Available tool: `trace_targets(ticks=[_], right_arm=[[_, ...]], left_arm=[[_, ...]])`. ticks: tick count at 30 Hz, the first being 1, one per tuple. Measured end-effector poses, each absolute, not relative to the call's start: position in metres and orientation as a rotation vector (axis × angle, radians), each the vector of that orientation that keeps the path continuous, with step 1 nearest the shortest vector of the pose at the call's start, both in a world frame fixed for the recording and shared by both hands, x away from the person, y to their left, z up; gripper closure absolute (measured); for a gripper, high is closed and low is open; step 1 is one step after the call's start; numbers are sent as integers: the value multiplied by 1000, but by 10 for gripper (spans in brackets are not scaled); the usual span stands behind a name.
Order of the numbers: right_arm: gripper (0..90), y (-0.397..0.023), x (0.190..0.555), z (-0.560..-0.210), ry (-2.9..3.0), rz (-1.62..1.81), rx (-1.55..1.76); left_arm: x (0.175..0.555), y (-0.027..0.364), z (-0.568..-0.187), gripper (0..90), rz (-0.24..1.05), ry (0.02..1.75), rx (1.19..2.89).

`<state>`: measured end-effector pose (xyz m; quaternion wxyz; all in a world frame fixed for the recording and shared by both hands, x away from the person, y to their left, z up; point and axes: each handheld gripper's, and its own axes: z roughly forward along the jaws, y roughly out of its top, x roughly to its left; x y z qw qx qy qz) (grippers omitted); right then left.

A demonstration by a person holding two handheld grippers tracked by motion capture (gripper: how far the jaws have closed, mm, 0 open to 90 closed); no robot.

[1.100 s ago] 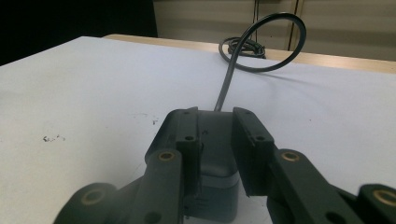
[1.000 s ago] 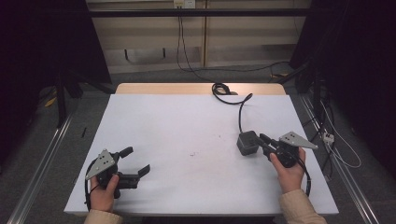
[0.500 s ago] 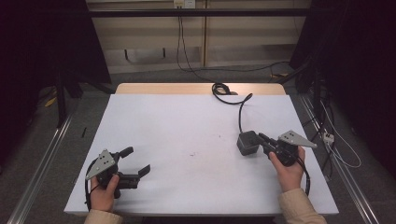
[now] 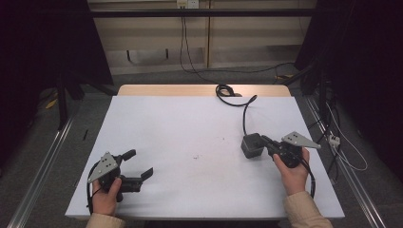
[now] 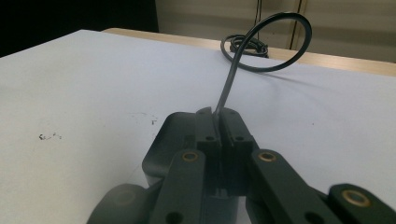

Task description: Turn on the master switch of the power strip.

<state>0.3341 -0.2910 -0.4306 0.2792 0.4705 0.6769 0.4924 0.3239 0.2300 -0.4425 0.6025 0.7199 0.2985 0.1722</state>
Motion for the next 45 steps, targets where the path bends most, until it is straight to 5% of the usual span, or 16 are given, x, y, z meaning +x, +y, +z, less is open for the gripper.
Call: trace_targets(ticks=[45], right_arm=[[900, -283, 342, -434, 1889, 1304, 1255]], left_arm=[[325, 228, -444, 27, 388, 695, 1672]])
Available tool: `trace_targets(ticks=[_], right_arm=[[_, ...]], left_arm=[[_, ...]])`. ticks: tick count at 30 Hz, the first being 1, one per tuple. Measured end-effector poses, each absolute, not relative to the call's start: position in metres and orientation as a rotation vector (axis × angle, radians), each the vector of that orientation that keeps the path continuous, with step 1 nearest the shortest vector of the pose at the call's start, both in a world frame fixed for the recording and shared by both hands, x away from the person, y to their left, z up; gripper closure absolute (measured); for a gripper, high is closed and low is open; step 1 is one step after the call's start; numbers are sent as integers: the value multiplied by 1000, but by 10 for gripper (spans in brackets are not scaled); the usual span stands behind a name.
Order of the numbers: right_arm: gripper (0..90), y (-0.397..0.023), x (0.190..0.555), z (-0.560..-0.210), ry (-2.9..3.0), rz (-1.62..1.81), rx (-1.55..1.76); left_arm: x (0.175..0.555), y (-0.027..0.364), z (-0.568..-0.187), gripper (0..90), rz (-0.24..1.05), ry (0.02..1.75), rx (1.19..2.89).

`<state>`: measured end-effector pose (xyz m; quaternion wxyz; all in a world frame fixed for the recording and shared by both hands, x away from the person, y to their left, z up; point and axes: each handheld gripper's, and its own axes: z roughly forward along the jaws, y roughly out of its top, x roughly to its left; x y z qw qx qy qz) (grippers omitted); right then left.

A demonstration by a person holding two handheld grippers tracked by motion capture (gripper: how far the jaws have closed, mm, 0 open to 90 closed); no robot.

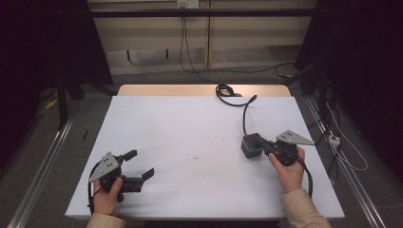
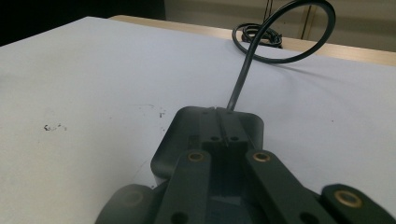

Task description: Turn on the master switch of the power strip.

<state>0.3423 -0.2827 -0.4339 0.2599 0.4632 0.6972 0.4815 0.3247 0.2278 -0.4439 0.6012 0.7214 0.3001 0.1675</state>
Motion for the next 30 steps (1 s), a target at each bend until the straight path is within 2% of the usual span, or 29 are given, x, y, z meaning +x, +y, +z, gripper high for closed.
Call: trace_targets(ticks=[30], right_arm=[[900, -277, 342, -436, 1917, 1274, 1218]], left_arm=[[324, 227, -443, 27, 386, 693, 1671]])
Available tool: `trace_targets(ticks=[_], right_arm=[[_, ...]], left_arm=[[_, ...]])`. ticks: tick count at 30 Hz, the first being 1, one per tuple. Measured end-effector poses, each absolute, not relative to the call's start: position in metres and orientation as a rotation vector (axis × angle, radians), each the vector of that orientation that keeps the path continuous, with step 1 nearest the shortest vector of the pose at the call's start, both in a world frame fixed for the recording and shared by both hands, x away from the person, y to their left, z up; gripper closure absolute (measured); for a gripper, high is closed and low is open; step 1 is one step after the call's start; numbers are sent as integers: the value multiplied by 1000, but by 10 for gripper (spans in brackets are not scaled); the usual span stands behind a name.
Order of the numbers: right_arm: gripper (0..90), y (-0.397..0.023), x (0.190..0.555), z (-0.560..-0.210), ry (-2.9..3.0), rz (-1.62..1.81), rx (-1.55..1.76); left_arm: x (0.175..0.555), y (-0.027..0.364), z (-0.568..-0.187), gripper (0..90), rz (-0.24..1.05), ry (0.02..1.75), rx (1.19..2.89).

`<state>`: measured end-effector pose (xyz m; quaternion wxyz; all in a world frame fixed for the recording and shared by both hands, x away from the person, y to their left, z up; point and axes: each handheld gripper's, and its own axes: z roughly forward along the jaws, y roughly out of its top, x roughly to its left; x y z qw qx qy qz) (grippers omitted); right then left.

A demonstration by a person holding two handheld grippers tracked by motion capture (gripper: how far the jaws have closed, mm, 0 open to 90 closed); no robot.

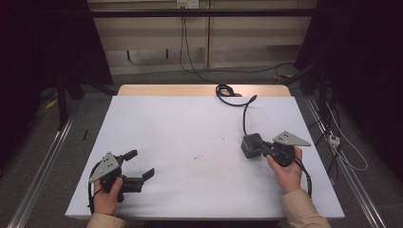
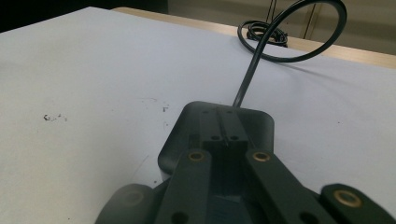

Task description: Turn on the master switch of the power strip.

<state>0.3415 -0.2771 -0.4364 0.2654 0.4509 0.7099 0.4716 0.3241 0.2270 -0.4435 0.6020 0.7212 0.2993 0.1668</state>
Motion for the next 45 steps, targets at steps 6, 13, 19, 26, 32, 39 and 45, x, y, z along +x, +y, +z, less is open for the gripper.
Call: trace_targets(ticks=[6, 13, 19, 26, 32, 39, 45], right_arm=[[900, -277, 341, -437, 1915, 1275, 1224], [900, -277, 341, -437, 1915, 1271, 1213], [900, -277, 341, -437, 1914, 1268, 1214], [900, -276, 340, -438, 1909, 1265, 1217], [900, -276, 340, -438, 1909, 1260, 1209], [900, -276, 340, -438, 1909, 1257, 1208], [900, -276, 340, -438, 1908, 1257, 1204]], left_arm=[[324, 227, -443, 27, 387, 692, 1671], [324, 227, -443, 28, 388, 690, 1672], [324, 227, -443, 28, 388, 690, 1673], [324, 227, -443, 28, 388, 690, 1673], [324, 227, -444, 28, 386, 690, 1672], [324, 227, -444, 28, 386, 690, 1671], [324, 226, -444, 27, 384, 692, 1670]])
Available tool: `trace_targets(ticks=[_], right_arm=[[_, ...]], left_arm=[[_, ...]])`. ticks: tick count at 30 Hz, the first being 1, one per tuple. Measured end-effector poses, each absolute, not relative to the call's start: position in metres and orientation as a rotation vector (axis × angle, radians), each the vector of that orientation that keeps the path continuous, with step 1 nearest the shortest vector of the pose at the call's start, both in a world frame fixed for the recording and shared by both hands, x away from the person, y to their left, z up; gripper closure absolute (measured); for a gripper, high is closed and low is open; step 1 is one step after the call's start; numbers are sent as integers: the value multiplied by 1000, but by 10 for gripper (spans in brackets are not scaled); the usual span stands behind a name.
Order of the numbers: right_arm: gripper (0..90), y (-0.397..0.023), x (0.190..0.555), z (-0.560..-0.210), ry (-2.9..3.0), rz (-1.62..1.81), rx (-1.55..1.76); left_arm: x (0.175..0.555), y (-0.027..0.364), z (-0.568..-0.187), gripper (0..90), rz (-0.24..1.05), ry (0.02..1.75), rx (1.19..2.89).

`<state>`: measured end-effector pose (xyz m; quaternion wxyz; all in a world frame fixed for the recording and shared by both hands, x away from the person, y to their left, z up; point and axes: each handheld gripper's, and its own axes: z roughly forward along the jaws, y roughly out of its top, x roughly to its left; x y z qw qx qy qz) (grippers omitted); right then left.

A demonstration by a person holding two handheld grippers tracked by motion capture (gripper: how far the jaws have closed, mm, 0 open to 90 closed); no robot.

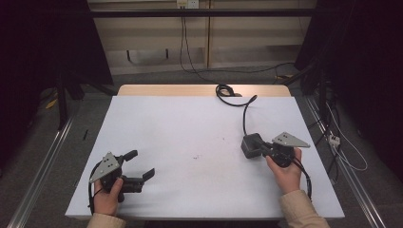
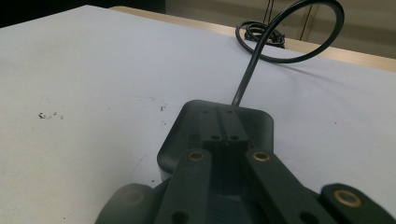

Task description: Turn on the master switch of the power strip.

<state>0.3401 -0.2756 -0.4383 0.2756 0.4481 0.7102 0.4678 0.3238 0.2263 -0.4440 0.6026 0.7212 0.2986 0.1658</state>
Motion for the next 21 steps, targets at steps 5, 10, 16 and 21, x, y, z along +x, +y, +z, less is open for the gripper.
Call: trace_targets(ticks=[5, 10, 16, 21], right_arm=[[900, -275, 340, -438, 1907, 1256, 1202], [900, -275, 340, -438, 1905, 1254, 1202], [900, -275, 340, -439, 1902, 1257, 1206], [900, -274, 339, -439, 1901, 1250, 1199]], left_arm=[[324, 226, -444, 28, 384, 692, 1672], [324, 226, -444, 28, 386, 691, 1673], [324, 226, -444, 27, 385, 691, 1673], [324, 226, -444, 27, 385, 693, 1674]])
